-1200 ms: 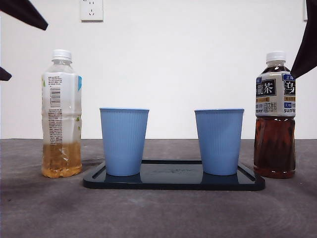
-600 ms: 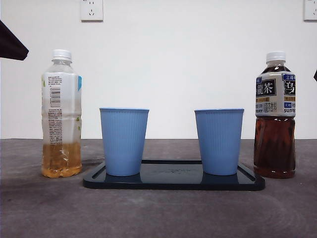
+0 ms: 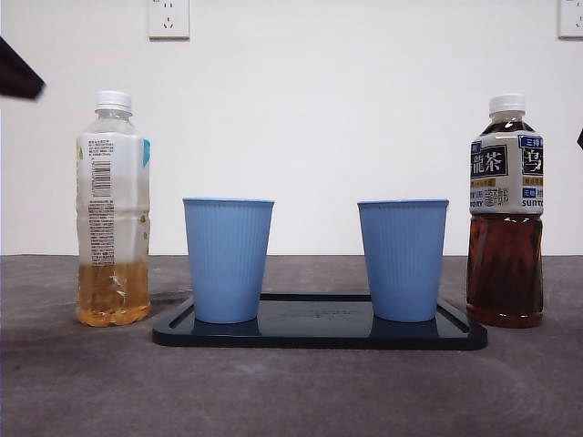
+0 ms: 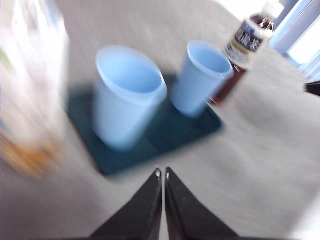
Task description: Pour the drink into the cup
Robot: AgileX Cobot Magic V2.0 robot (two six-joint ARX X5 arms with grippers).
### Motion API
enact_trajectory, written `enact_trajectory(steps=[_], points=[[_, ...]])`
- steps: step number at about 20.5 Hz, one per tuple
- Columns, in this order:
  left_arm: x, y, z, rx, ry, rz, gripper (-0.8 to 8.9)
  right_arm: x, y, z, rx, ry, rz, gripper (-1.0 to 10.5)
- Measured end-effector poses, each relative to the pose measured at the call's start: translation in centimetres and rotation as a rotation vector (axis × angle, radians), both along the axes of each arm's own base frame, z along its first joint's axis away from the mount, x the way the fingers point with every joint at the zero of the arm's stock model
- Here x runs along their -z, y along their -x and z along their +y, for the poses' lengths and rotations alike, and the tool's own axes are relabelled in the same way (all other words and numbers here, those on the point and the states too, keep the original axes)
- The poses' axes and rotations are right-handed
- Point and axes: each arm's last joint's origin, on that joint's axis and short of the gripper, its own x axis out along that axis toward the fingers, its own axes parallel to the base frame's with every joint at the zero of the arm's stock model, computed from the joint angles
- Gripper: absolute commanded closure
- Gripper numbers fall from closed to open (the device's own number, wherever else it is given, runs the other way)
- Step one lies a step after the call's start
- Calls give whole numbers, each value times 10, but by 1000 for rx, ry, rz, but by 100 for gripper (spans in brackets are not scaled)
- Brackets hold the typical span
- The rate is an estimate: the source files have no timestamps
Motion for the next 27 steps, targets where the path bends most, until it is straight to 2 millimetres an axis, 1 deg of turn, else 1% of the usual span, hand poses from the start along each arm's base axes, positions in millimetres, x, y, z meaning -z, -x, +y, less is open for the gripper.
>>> enact_trajectory(steps=[2, 3, 5, 7, 9, 12, 14, 18, 20, 27], points=[[-10, 5, 11, -65, -76, -203, 806, 0, 0, 0, 0, 0, 0, 938], [-14, 8, 17, -123, -109, -271, 806, 0, 0, 0, 0, 0, 0, 938], [-18, 13, 30, -297, -180, -379, 806, 0, 0, 0, 2, 1, -1, 938], [-10, 16, 39, -439, -228, -432, 806, 0, 0, 0, 2, 1, -1, 938], [12, 14, 44, -534, -255, -449, 806, 0, 0, 0, 2, 1, -1, 938], [48, 11, 46, -560, -266, -438, 806, 0, 0, 0, 2, 1, -1, 938], [65, 10, 46, -557, -273, -418, 806, 0, 0, 0, 2, 1, -1, 938], [86, 7, 46, -551, -284, -382, 806, 0, 0, 0, 2, 1, -1, 938], [94, 6, 46, -546, -292, -355, 806, 0, 0, 0, 2, 1, -1, 938], [96, 6, 46, -540, -308, -339, 806, 0, 0, 0, 2, 1, -1, 938]])
